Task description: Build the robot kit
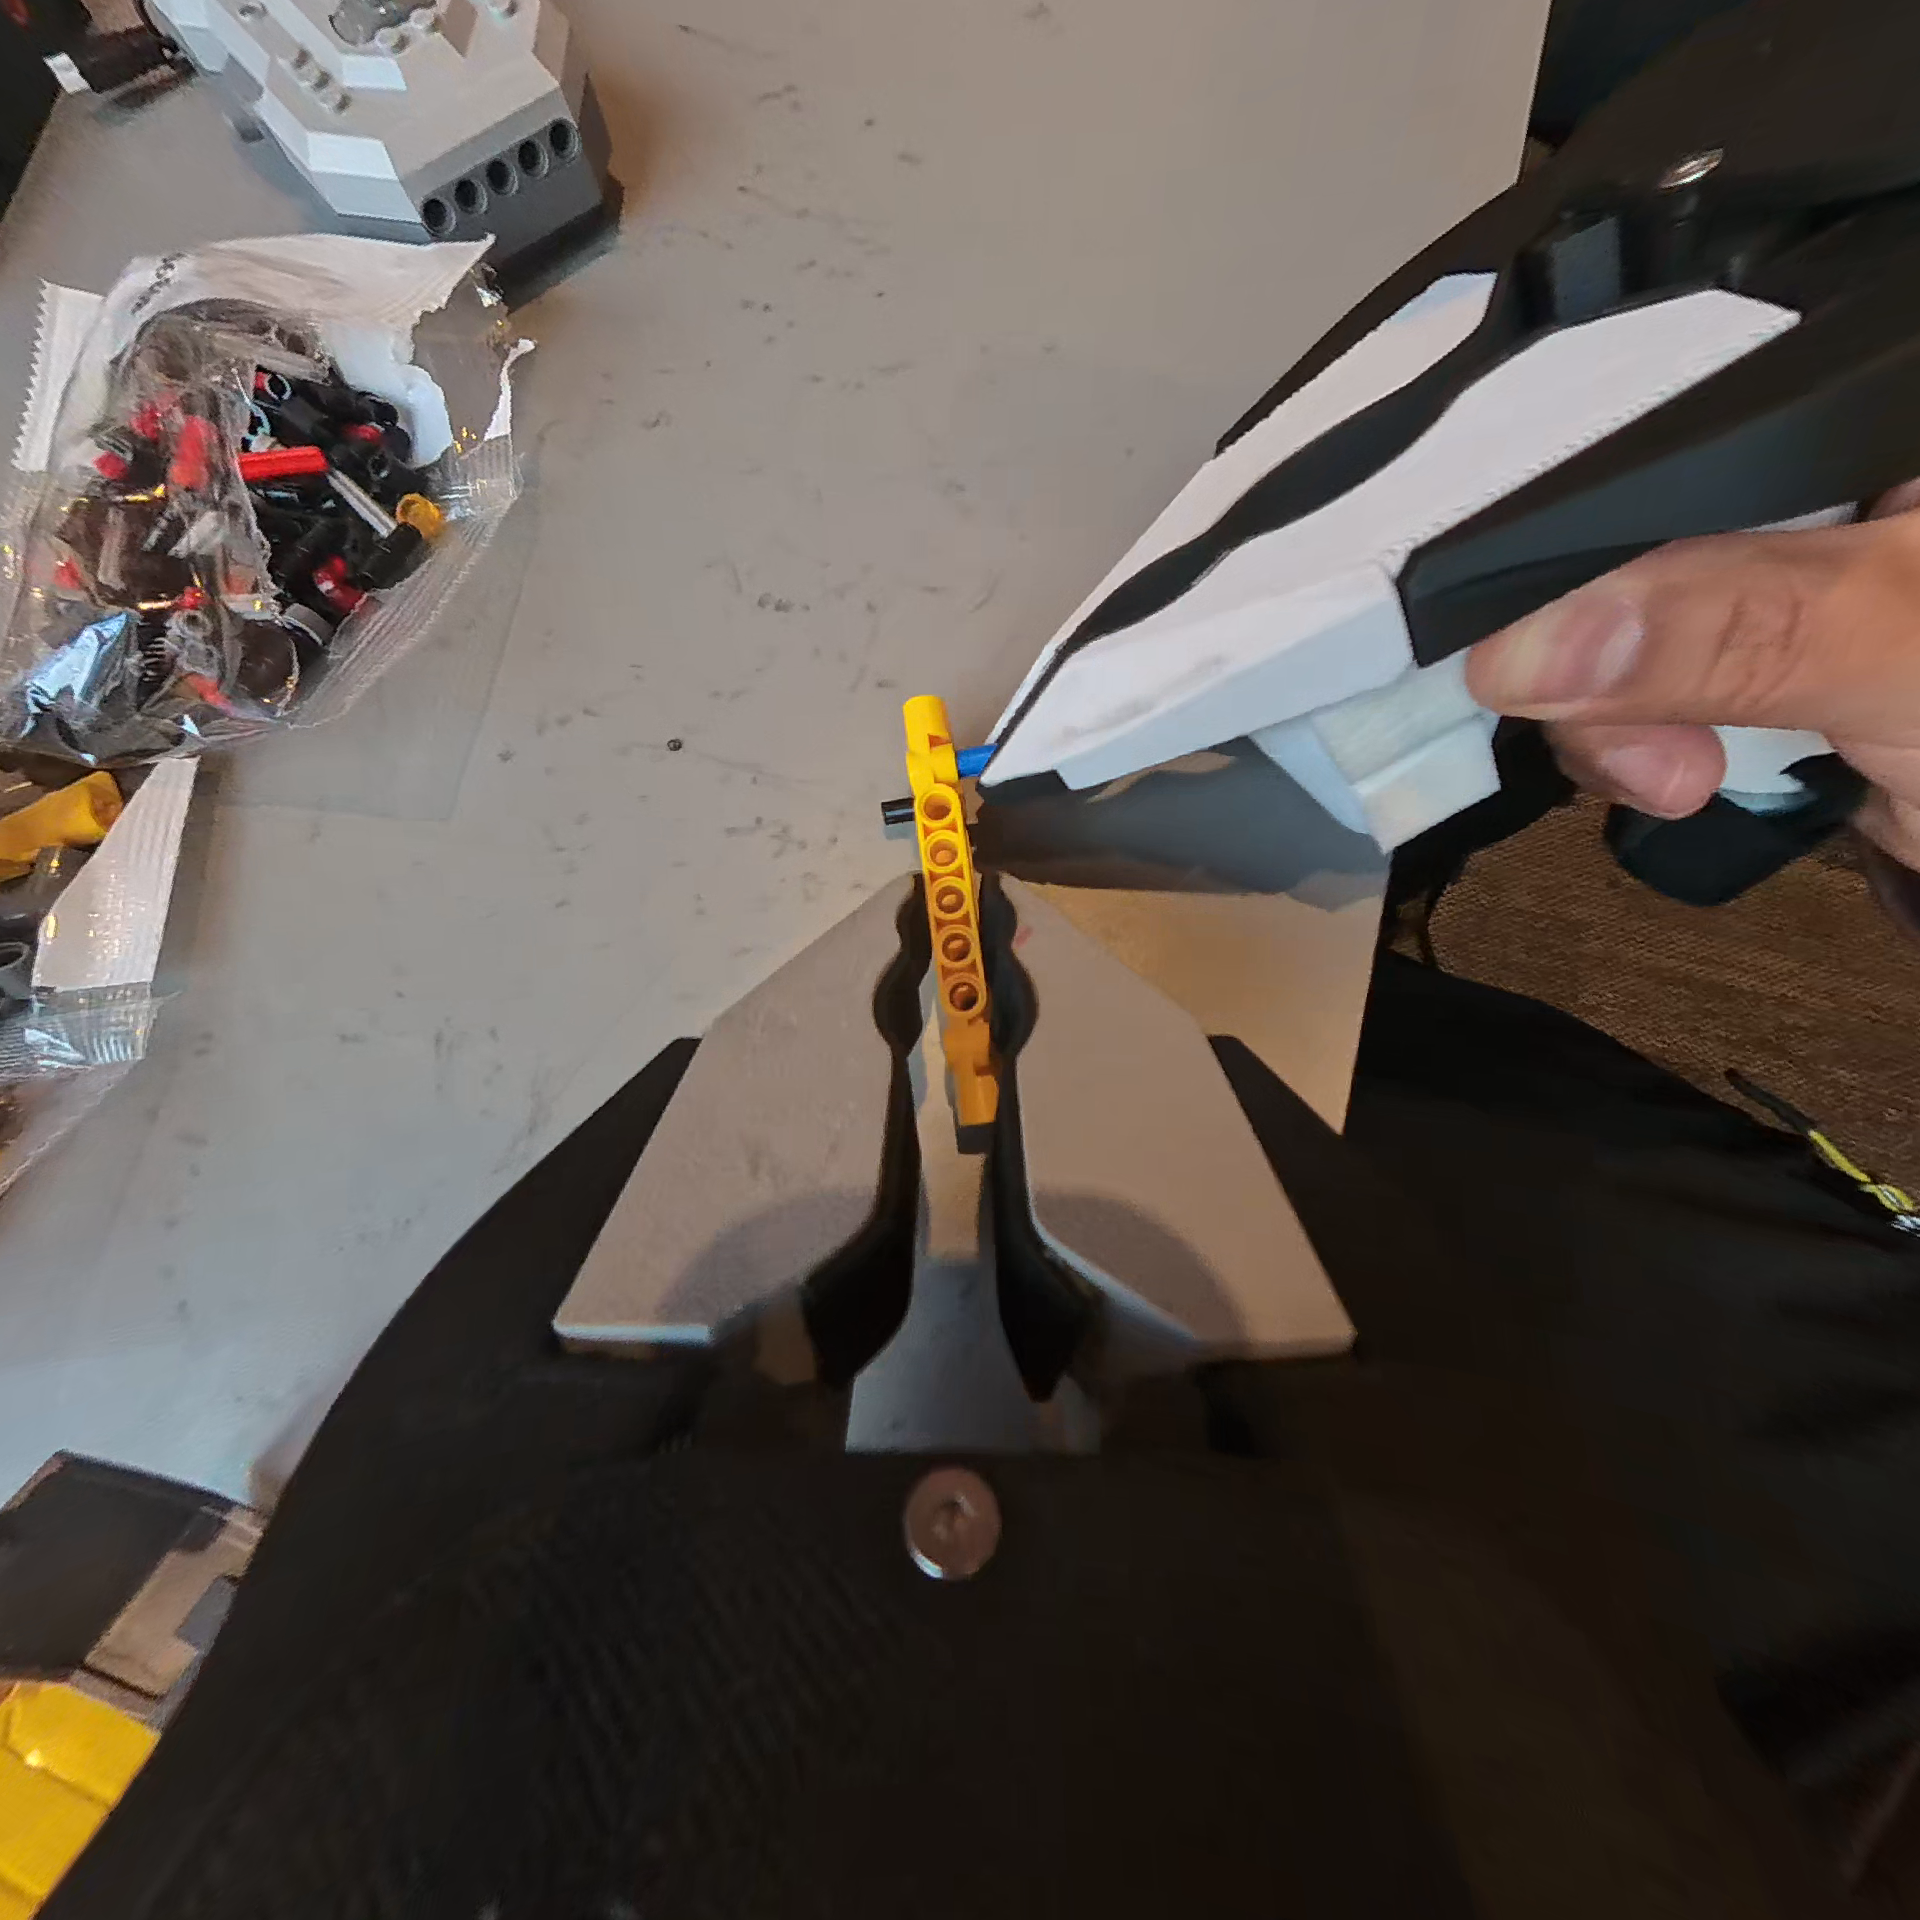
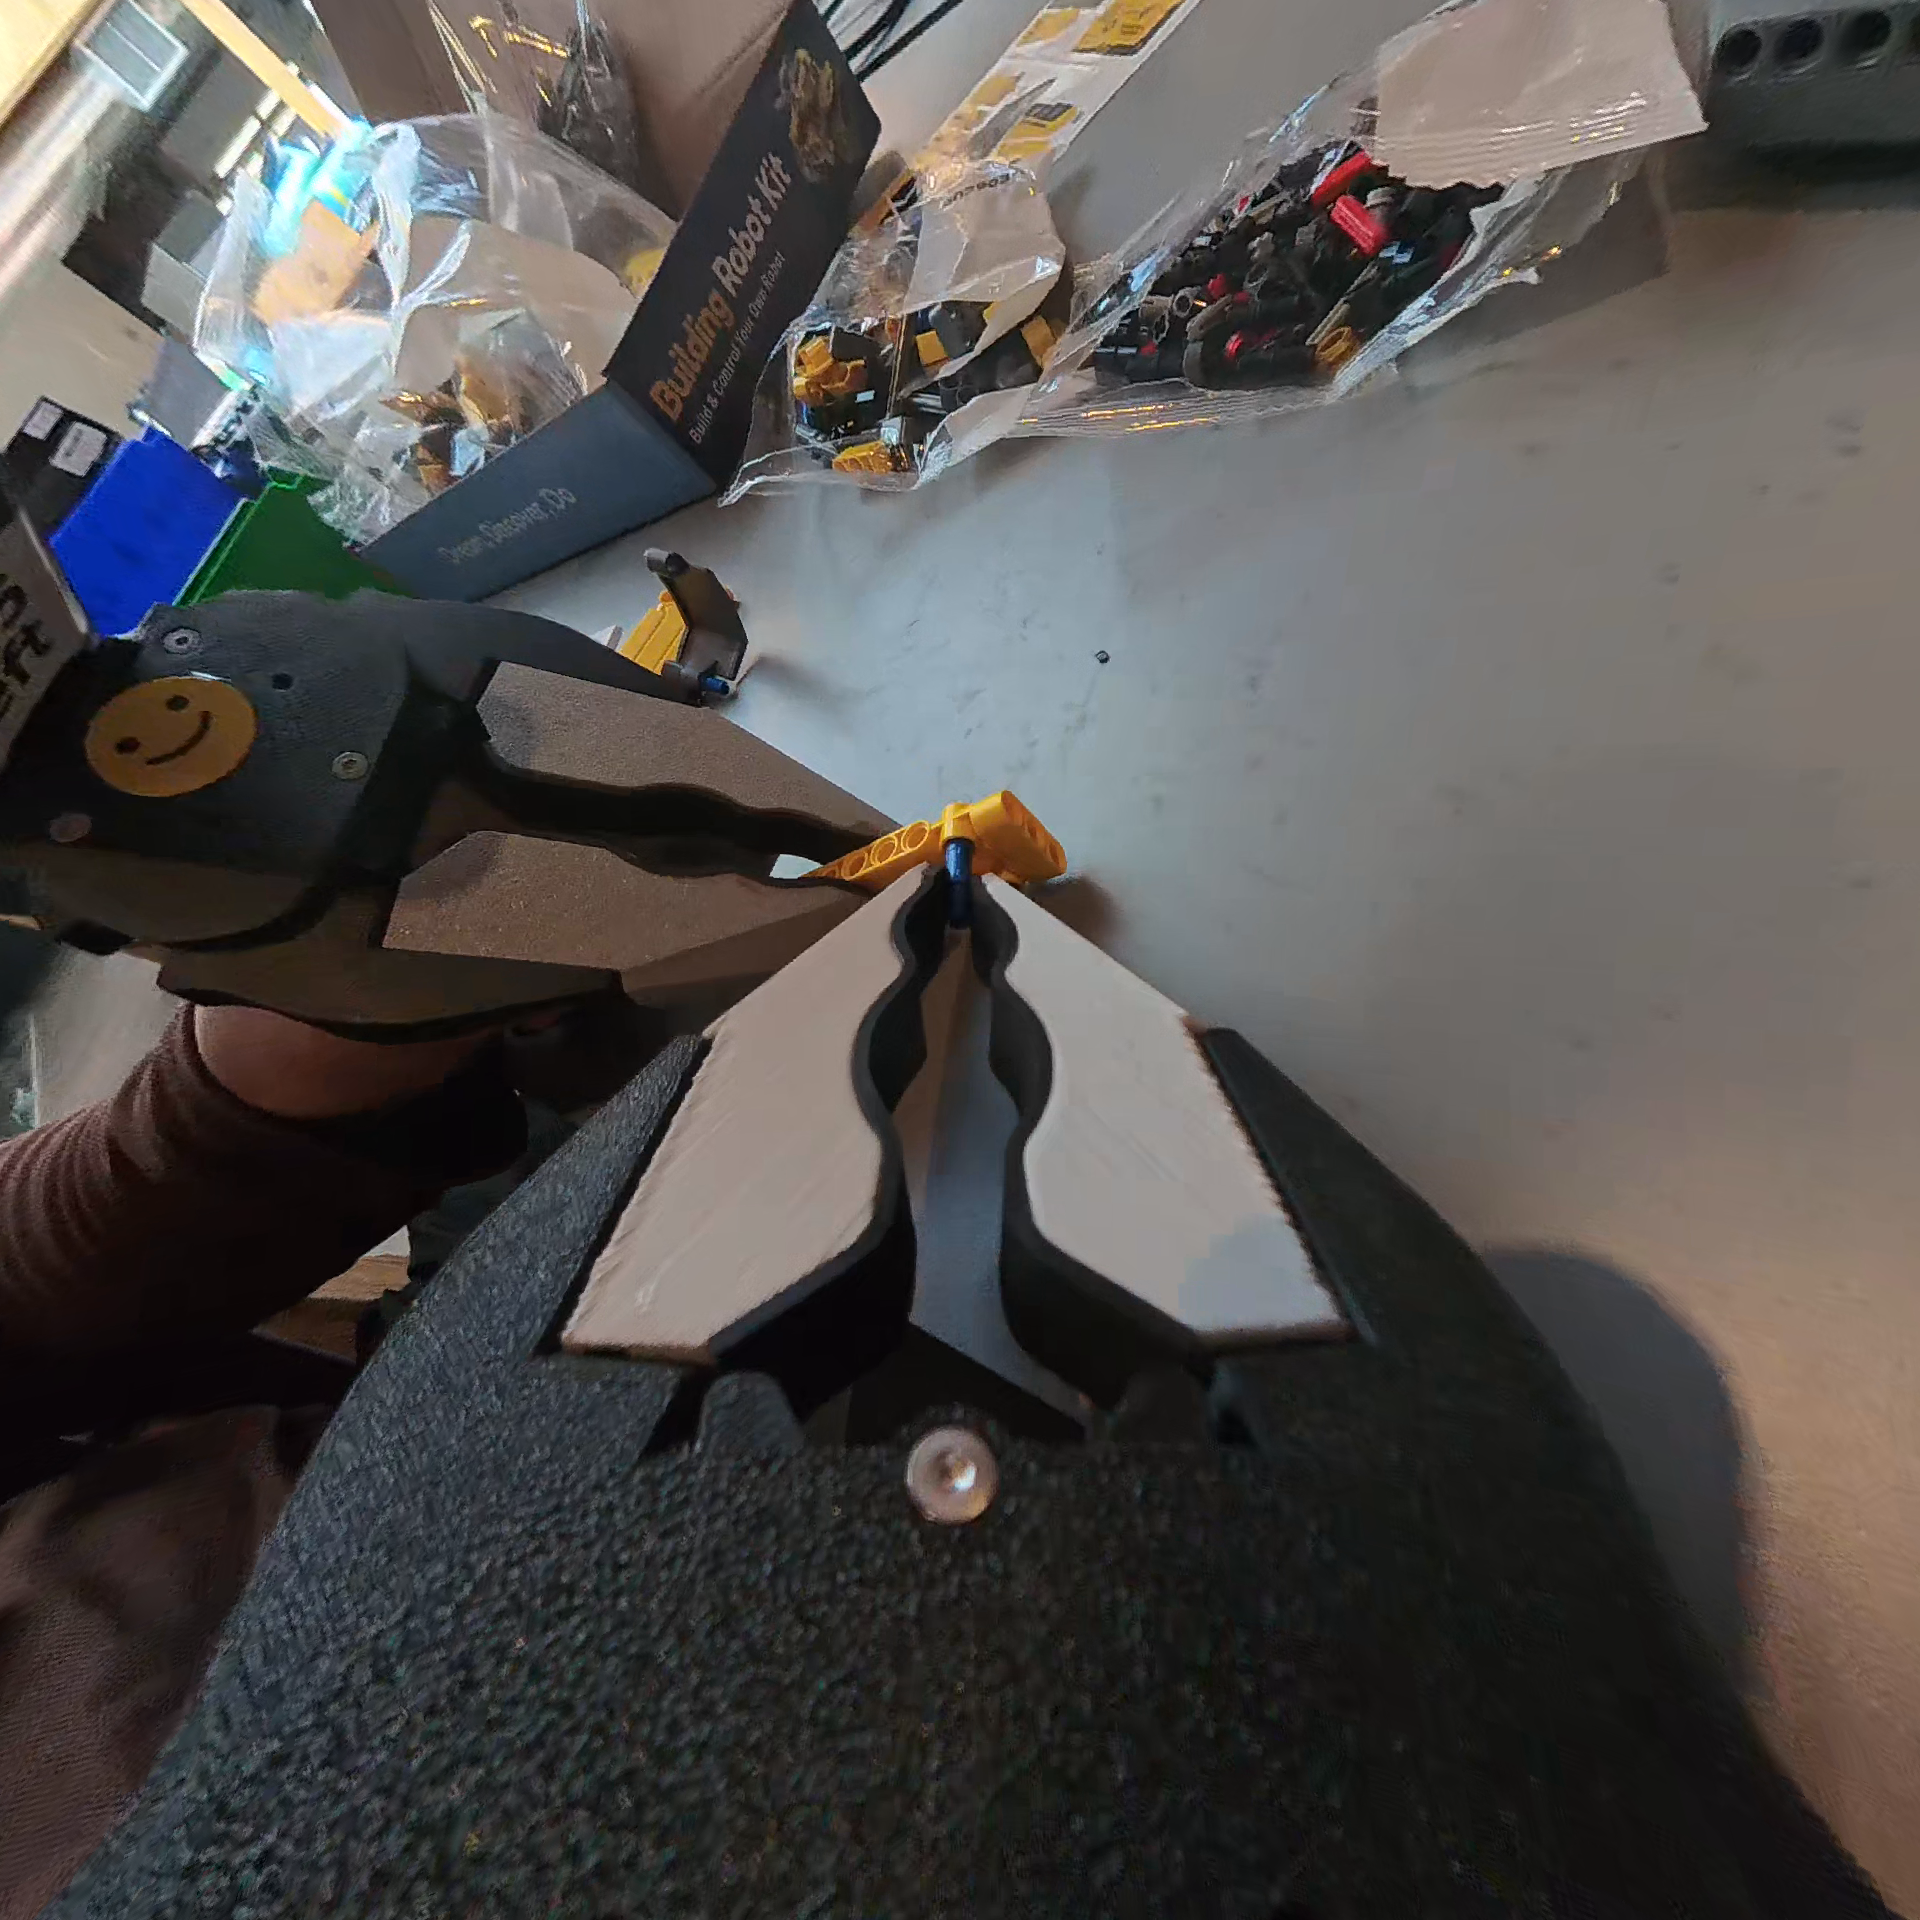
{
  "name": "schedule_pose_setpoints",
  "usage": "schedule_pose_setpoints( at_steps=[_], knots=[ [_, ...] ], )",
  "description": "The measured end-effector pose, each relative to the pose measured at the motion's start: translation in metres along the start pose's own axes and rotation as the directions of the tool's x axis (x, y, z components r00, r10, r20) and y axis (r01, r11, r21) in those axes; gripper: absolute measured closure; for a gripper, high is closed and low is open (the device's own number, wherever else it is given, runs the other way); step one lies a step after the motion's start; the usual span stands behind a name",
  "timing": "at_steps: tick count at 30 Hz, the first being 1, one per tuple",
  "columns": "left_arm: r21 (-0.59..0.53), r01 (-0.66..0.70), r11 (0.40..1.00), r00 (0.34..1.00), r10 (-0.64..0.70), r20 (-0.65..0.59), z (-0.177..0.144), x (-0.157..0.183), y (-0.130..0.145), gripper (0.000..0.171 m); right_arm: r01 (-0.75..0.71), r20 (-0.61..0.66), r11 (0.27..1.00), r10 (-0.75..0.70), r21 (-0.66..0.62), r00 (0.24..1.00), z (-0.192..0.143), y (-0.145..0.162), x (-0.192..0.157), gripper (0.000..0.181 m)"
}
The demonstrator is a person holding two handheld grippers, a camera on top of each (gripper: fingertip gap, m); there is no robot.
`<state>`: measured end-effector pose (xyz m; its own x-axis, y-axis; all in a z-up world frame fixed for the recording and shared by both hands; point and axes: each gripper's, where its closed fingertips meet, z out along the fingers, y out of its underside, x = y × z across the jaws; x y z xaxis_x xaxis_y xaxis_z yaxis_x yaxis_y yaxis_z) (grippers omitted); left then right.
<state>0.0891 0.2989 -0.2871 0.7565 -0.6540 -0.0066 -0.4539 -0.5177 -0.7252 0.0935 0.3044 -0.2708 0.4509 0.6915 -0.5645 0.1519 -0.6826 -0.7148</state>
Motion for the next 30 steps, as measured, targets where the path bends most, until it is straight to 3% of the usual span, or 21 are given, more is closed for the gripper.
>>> schedule_pose_setpoints(
  at_steps=[5, 9, 11, 14, 18, 22, 30],
  knots=[
    [-0.008, -0.057, 0.998, 0.997, 0.057, 0.060, 0.001, -0.007, 0.000, 0.167, 0.143, -0.092, 0.988, -0.148, -0.056, 0.985, 0.002, 0.002, 0.004, 0.177],
    [-0.013, -0.108, 0.994, 0.994, 0.108, 0.026, -0.001, -0.011, 0.003, 0.167, 0.342, -0.132, 0.931, -0.357, -0.127, 0.925, -0.002, 0.008, 0.003, 0.175],
    [-0.012, -0.144, 0.990, 0.989, 0.144, -0.024, -0.005, -0.013, 0.007, 0.167, 0.433, -0.144, 0.891, -0.451, -0.140, 0.881, -0.007, 0.008, 0.004, 0.163],
    [-0.011, -0.202, 0.979, 0.970, 0.199, -0.139, -0.014, -0.009, 0.015, 0.167, 0.524, -0.081, 0.844, -0.534, -0.113, 0.842, -0.011, 0.008, -0.006, 0.146],
    [0.029, -0.360, 0.932, 0.910, 0.358, -0.207, -0.026, -0.002, 0.026, 0.167, 0.659, 0.087, 0.747, -0.653, -0.087, 0.752, -0.008, 0.021, -0.038, 0.144],
    [0.080, -0.426, 0.901, 0.861, 0.431, -0.271, -0.037, 0.005, 0.036, 0.167, 0.748, 0.117, 0.652, -0.739, -0.121, 0.663, -0.002, 0.035, -0.043, 0.145],
    [0.116, -0.449, 0.886, 0.830, 0.462, -0.314, -0.042, 0.012, 0.040, 0.167, 0.783, 0.150, 0.616, -0.769, -0.087, 0.622, 0.004, 0.037, -0.052, 0.153]
  ],
)
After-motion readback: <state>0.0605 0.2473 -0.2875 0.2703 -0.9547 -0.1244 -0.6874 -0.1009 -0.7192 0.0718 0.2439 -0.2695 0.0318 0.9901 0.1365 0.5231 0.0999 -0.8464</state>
